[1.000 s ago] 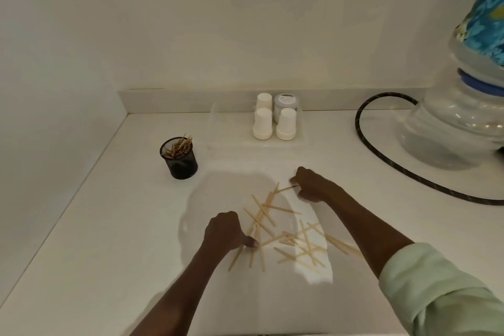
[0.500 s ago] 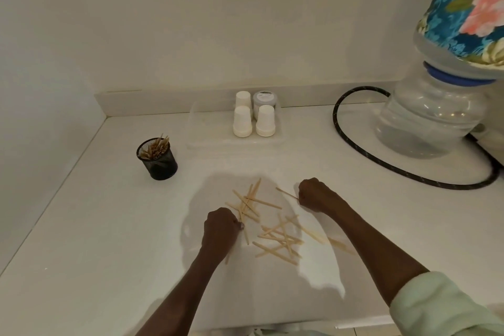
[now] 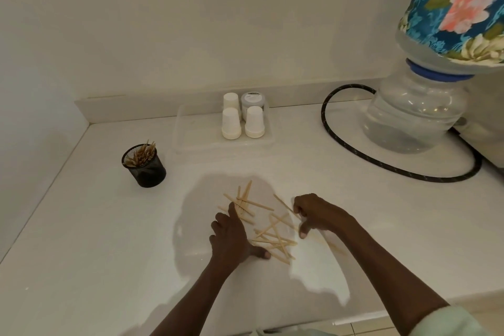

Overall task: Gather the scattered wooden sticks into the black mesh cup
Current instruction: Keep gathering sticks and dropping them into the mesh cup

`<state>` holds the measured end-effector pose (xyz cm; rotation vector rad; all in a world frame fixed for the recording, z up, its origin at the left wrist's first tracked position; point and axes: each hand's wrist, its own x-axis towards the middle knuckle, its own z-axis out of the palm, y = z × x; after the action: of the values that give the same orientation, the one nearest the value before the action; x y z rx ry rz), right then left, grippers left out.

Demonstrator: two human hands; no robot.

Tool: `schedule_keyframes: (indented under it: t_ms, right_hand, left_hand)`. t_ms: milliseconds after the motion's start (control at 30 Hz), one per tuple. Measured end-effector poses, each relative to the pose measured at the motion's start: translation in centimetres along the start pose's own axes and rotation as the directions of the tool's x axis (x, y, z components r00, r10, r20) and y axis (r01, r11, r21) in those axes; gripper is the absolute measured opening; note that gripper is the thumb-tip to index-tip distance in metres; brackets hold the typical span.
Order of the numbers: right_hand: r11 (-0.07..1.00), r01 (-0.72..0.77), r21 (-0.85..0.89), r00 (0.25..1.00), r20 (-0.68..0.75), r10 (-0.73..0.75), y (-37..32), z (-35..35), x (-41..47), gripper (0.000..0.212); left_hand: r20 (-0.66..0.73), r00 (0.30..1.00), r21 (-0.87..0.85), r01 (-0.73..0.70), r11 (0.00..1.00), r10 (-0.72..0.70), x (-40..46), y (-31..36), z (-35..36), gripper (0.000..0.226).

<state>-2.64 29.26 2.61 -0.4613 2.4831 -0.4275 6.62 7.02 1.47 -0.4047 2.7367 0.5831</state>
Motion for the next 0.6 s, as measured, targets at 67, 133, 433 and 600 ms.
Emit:
schedule_keyframes:
  t_ms: [67, 133, 433, 600]
  right_hand:
    - [0.996, -0.015, 0.086, 1.0, -0.012, 0.016, -1.0, -0.2, 0.4, 0.051]
    - [0.985, -0.04, 0.167, 0.999, -0.023, 0.045, -2.1, -0.4, 0.7, 0.045]
    - [0.979, -0.094, 0.18, 0.968, -0.212, 0.132, -4.9, 0.2, 1.2, 0.046]
    - [0.978, -0.207, 0.034, 0.969, -0.132, 0.21, -4.5, 2.5, -0.4, 0.081]
  left_hand:
    - [-0.053, 0.998, -0.077, 0.02, 0.997, -0.024, 0.4, 0.2, -0.2, 0.152]
    - [-0.107, 0.993, -0.11, 0.032, 0.993, -0.044, 1.0, 0.4, -0.5, 0.147]
    - [-0.152, 0.986, -0.338, 0.013, 0.941, -0.069, 3.1, 0.1, -1.8, 0.108]
    - [-0.152, 0.986, -0.346, 0.008, 0.938, -0.065, 3.9, -0.4, -2.1, 0.096]
